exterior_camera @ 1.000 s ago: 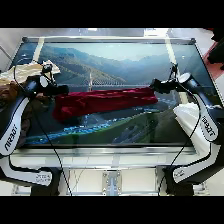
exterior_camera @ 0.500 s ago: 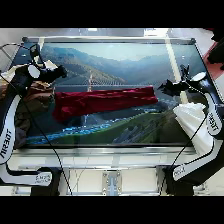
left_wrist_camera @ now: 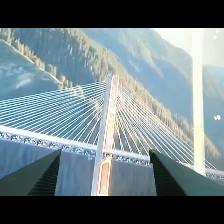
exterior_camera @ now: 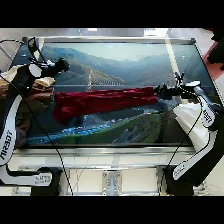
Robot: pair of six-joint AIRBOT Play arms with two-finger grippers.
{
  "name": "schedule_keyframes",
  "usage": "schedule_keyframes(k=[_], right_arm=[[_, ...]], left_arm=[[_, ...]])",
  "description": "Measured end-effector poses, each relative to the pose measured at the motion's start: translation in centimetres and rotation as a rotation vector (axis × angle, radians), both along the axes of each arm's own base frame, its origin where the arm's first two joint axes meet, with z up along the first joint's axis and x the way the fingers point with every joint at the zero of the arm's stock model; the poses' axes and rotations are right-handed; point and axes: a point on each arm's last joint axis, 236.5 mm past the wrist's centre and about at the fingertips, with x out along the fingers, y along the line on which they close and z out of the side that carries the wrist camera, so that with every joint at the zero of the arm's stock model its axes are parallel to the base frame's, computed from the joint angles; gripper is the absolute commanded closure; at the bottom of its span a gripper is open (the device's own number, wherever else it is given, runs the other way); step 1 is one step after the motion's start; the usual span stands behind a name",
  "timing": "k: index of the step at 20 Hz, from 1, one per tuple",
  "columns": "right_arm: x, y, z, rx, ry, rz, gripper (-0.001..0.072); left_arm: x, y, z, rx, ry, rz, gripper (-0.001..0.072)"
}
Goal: Fold the shirts.
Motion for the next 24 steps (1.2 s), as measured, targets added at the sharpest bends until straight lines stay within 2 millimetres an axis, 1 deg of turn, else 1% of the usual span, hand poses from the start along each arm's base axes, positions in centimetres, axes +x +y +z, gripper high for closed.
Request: schedule_keyframes(k=[5, 6, 9, 10, 11, 12, 13, 14, 15, 16, 18, 20, 24], right_arm=[[0.4, 2.5, -0.3, 0.013, -0.018, 0.037, 0.0225], [0.4, 3.2, -0.4, 0.012, -0.018, 0.049, 0.0243], [0.1, 4.6, -1.0, -0.006, -0.014, 0.086, 0.0605], [0.0, 5.0, -1.0, -0.011, -0.014, 0.100, 0.0678], [0.1, 5.2, -0.9, -0.012, -0.018, 0.110, 0.0678], [0.1, 5.6, -0.6, -0.008, -0.021, 0.124, 0.0679], [0.2, 5.8, -0.1, -0.003, -0.029, 0.133, 0.0679], [0.4, 6.1, 0.7, 0.005, -0.040, 0.145, 0.0679], [0.5, 6.3, 1.5, 0.010, -0.050, 0.155, 0.0680], [0.7, 6.4, 2.4, 0.013, -0.059, 0.162, 0.0680], [0.8, 6.4, 4.2, 0.001, -0.078, 0.170, 0.0680], [0.4, 5.8, 5.3, -0.044, -0.075, 0.184, 0.0680], [-1.9, 4.0, 6.9, -0.148, -0.030, 0.232, 0.0681]], left_arm=[[0.0, -0.5, 0.2, -0.012, -0.006, -0.006, 0.0071], [0.0, -0.5, 0.1, -0.015, -0.003, -0.007, 0.0071], [-0.2, -0.6, -0.2, -0.017, 0.013, -0.013, 0.0071], [-0.4, -0.7, -0.3, -0.015, 0.019, -0.017, 0.0073], [-0.5, -0.8, -0.5, -0.015, 0.031, -0.022, 0.0123], [-0.8, -0.9, -0.8, -0.014, 0.045, -0.028, 0.0258], [-1.0, -1.0, -1.1, -0.016, 0.062, -0.033, 0.0505], [-1.3, -1.2, -1.6, -0.022, 0.083, -0.040, 0.0685], [-1.7, -1.8, -2.4, -0.031, 0.115, -0.053, 0.0697], [-2.0, -2.5, -3.2, -0.037, 0.145, -0.070, 0.0697], [-2.8, -4.7, -5.1, -0.039, 0.203, -0.127, 0.0698], [-3.9, -8.2, -7.5, -0.024, 0.258, -0.213, 0.0699], [-6.8, -15.7, -13.0, 0.031, 0.357, -0.392, 0.0699]])
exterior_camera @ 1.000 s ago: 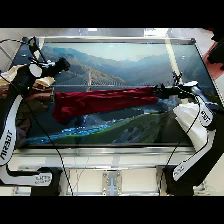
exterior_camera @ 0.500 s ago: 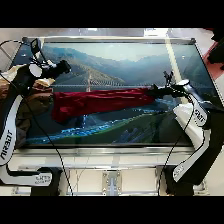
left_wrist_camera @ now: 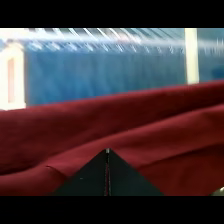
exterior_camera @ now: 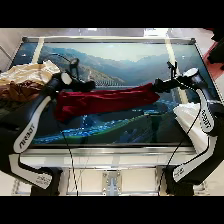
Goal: Fold the shirts.
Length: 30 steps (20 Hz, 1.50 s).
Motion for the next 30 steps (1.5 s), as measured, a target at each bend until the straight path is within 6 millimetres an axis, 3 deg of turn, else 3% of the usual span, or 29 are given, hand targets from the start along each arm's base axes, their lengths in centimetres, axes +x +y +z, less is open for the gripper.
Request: schedule_keyframes(k=[3, 7, 12, 16, 19, 21, 23, 25, 27, 30], right_arm=[[-1.6, -1.0, 1.2, -0.038, 0.027, 0.026, 0.0681], [-3.6, -1.9, 2.7, -0.088, 0.052, 0.063, 0.0681], [-5.6, -4.0, 5.2, -0.143, 0.054, 0.072, 0.0682], [-6.8, -6.6, 7.8, -0.166, 0.029, 0.030, 0.0683], [-7.4, -7.6, 9.6, -0.182, -0.004, 0.016, 0.0683], [-7.7, -7.2, 10.6, -0.185, -0.024, 0.025, 0.0682], [-7.8, -5.9, 11.4, -0.190, -0.043, 0.053, 0.0683], [-8.4, -3.4, 12.2, -0.185, -0.053, 0.112, 0.0682], [-8.8, 0.2, 12.7, -0.181, -0.063, 0.182, 0.0682], [-9.8, 7.5, 13.2, -0.170, -0.092, 0.308, 0.0683]], left_arm=[[-2.0, -4.1, -3.5, 0.042, 0.032, -0.100, 0.0699], [-4.0, -7.3, -6.9, 0.068, 0.070, -0.166, 0.0699], [-6.2, -11.2, -7.8, 0.046, 0.080, -0.220, 0.0699], [-9.6, -15.3, -7.9, 0.011, 0.106, -0.294, 0.0699], [-12.1, -18.6, -7.2, -0.027, 0.108, -0.359, 0.0699], [-12.3, -20.0, -6.0, -0.047, 0.090, -0.385, 0.0699], [-10.4, -20.9, -3.3, -0.071, 0.017, -0.386, 0.0698], [-7.6, -20.4, 0.3, -0.081, -0.070, -0.374, 0.0698], [-4.4, -18.5, 4.4, -0.076, -0.155, -0.346, 0.0698], [-0.2, -13.4, 10.4, -0.043, -0.267, -0.279, 0.0698]])
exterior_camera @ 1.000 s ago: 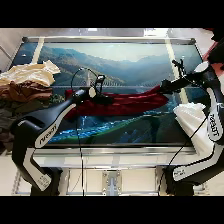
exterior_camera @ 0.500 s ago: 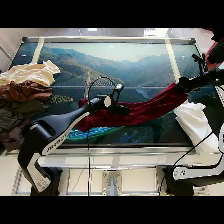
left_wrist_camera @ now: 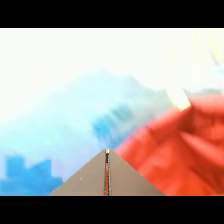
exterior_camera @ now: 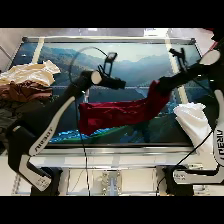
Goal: Fold the shirts.
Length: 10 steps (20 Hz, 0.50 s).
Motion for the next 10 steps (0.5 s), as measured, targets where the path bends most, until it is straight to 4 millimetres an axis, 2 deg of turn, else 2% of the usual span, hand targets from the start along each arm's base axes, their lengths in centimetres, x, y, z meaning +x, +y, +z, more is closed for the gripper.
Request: schedule_keyframes(k=[3, 6, 7, 8, 9, 10], right_arm=[[-0.4, 8.8, 0.3, 0.028, -0.079, 0.095, 0.0684], [-1.2, 17.6, -1.2, 0.067, -0.129, 0.140, 0.0658], [-1.6, 20.1, -2.3, 0.074, -0.129, 0.151, 0.0527], [-2.2, 22.5, -3.7, 0.081, -0.122, 0.158, 0.0324], [-2.8, 24.5, -5.1, 0.083, -0.110, 0.168, 0.0274], [-3.6, 26.2, -6.5, 0.082, -0.091, 0.176, 0.0274]], left_arm=[[2.7, 6.3, 5.2, 0.006, -0.082, 0.097, 0.0697], [3.5, 11.5, 8.4, 0.019, -0.111, 0.171, 0.0697], [3.5, 12.9, 9.2, 0.029, -0.115, 0.188, 0.0697], [3.3, 13.8, 9.4, 0.044, -0.110, 0.193, 0.0697], [3.0, 14.8, 9.5, 0.065, -0.104, 0.198, 0.0697], [2.8, 15.5, 9.6, 0.088, -0.104, 0.199, 0.0697]])
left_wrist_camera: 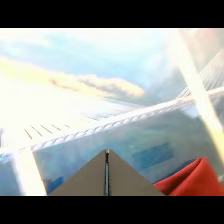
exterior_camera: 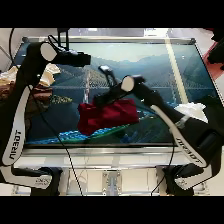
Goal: Fold the shirts.
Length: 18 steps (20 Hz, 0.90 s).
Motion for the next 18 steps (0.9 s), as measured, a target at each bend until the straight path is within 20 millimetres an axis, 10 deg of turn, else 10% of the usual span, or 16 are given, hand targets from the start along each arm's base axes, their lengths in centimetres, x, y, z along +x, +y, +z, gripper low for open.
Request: schedule_keyframes(k=[5, 13, 18], right_arm=[[0.2, 1.1, -2.3, -0.024, 0.006, -0.027, 0.0274], [6.6, -18.3, -4.6, -0.261, 0.134, -0.288, 0.0271], [5.7, -23.9, -7.9, -0.135, 0.334, -0.387, 0.0152]], left_arm=[[-0.6, 2.6, -0.5, 0.102, 0.018, 0.009, 0.0697], [-0.5, 3.4, -0.5, 0.135, 0.013, 0.015, 0.0697], [-0.2, 3.4, -0.2, 0.132, -0.007, 0.020, 0.0697]])
